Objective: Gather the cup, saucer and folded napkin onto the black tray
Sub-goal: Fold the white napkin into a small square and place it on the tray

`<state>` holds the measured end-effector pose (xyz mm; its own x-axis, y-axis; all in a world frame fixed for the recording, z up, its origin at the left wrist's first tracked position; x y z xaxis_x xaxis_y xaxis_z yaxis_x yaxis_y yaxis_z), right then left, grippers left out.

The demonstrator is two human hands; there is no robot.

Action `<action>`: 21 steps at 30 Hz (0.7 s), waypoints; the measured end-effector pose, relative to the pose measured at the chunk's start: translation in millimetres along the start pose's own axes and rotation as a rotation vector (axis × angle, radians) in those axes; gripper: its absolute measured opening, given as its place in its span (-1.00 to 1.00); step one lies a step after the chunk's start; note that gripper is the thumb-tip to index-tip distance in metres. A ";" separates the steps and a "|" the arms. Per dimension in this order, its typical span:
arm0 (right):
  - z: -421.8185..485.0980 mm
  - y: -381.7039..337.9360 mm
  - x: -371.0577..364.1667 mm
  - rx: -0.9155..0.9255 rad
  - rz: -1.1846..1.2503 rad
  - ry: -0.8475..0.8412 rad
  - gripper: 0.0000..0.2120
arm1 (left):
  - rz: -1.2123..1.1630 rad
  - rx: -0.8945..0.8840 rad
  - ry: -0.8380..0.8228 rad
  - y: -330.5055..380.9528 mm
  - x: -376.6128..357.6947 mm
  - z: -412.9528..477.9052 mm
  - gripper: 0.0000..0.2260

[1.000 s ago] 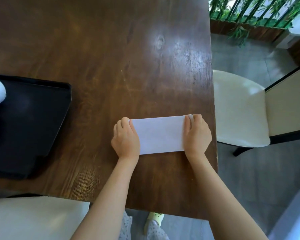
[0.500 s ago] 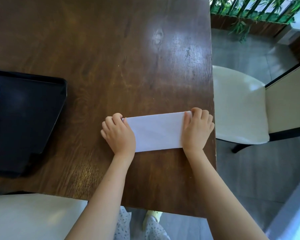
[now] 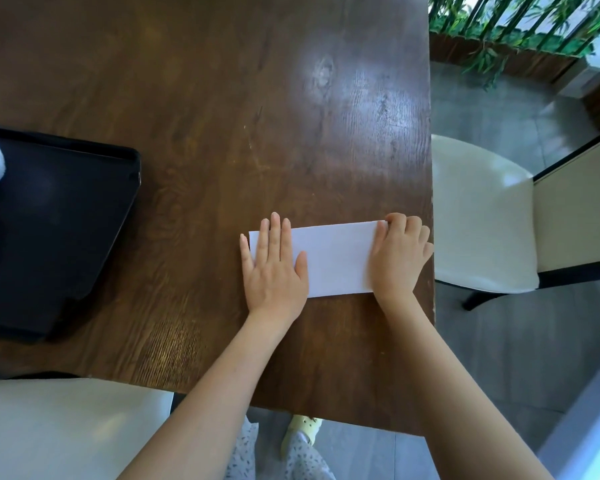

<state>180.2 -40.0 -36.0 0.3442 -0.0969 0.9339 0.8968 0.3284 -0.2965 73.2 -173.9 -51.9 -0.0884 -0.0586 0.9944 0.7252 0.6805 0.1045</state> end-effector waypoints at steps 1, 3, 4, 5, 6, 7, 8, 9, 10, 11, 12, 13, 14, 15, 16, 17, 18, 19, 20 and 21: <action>1.3 0.5 0.7 -0.001 0.003 -0.016 -0.76 | -0.001 0.001 0.001 0.8 -0.2 -0.2 -0.45; 5.8 2.5 2.9 -0.017 -0.008 -0.047 -0.75 | -0.003 0.004 -0.004 0.5 0.0 -1.5 -0.44; 8.3 2.5 4.7 -0.023 -0.012 -0.045 -0.75 | -0.003 0.005 -0.006 0.4 0.2 -1.9 -0.45; 9.4 -0.1 7.4 -0.001 -0.001 -0.030 -0.74 | -0.004 0.006 -0.005 0.7 0.1 -1.9 -0.46; 8.4 -6.6 10.5 0.078 0.036 -0.016 -0.72 | -0.008 0.007 -0.006 1.0 -0.1 -2.0 -0.47; 5.0 -16.4 12.6 0.216 0.095 -0.031 -0.67 | -0.014 0.010 -0.009 1.3 -0.5 -1.5 -0.48; -2.0 -26.8 12.8 0.385 0.164 -0.095 -0.62 | -0.020 0.012 -0.012 1.5 -1.2 -1.4 -0.49; -11.5 -36.2 11.0 0.539 0.211 -0.201 -0.58 | -0.021 0.012 -0.015 1.8 -1.7 -1.5 -0.50; -21.0 -42.6 7.9 0.647 0.206 -0.312 -0.56 | -0.016 0.012 -0.015 1.8 -2.0 -1.9 -0.51; -27.8 -44.8 3.6 0.708 0.153 -0.392 -0.55 | -0.013 0.010 -0.011 1.6 -2.0 -2.0 -0.51; -31.2 -43.7 -1.3 0.733 0.082 -0.423 -0.54 | -0.016 0.007 -0.006 1.4 -1.7 -1.9 -0.51; -31.8 -40.8 -5.9 0.740 0.021 -0.426 -0.53 | -0.020 0.003 -0.003 1.1 -1.2 -1.9 -0.51; -31.1 -38.2 -9.0 0.742 -0.024 -0.421 -0.52 | -0.023 -0.001 -0.002 0.8 -0.5 -1.7 -0.51; -30.6 -36.5 -10.9 0.749 -0.056 -0.419 -0.50 | -0.027 -0.005 -0.003 0.4 0.2 -1.7 -0.51; -30.5 -35.5 -11.9 0.760 -0.078 -0.421 -0.48 | -0.032 -0.006 -0.004 0.1 0.5 -1.9 -0.52; -30.3 -35.1 -12.8 0.776 -0.091 -0.423 -0.46 | -0.039 -0.003 -0.004 -0.3 0.4 -2.1 -0.52; -30.0 -34.2 -13.6 0.791 -0.101 -0.424 -0.45 | -0.047 0.003 -0.001 -0.9 0.0 -2.7 -0.52; -28.9 -31.8 -13.9 0.800 -0.108 -0.425 -0.45 | -0.053 0.006 0.002 -1.2 0.1 -2.9 -0.51; -26.3 -27.3 -13.6 0.801 -0.118 -0.427 -0.44 | -0.059 0.007 0.002 -1.1 0.2 -2.8 -0.51; -22.4 -21.4 -13.1 0.795 -0.132 -0.428 -0.44 | -0.062 0.007 0.000 -1.1 0.4 -2.7 -0.50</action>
<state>162.8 -66.9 -46.4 -0.0225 0.1254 0.9918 0.4113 0.9054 -0.1051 74.2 -176.6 -51.6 -0.1326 -0.1010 0.9860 0.7138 0.6805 0.1657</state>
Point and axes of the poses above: each hand's wrist, its own z-axis towards the middle knuckle, its own x-axis out of the back of the hand, y = z × x, the point moved 1 cm from there along z, towards the middle knuckle, and after that the axes turned 1 degree about -z, right-handed, at the moved point
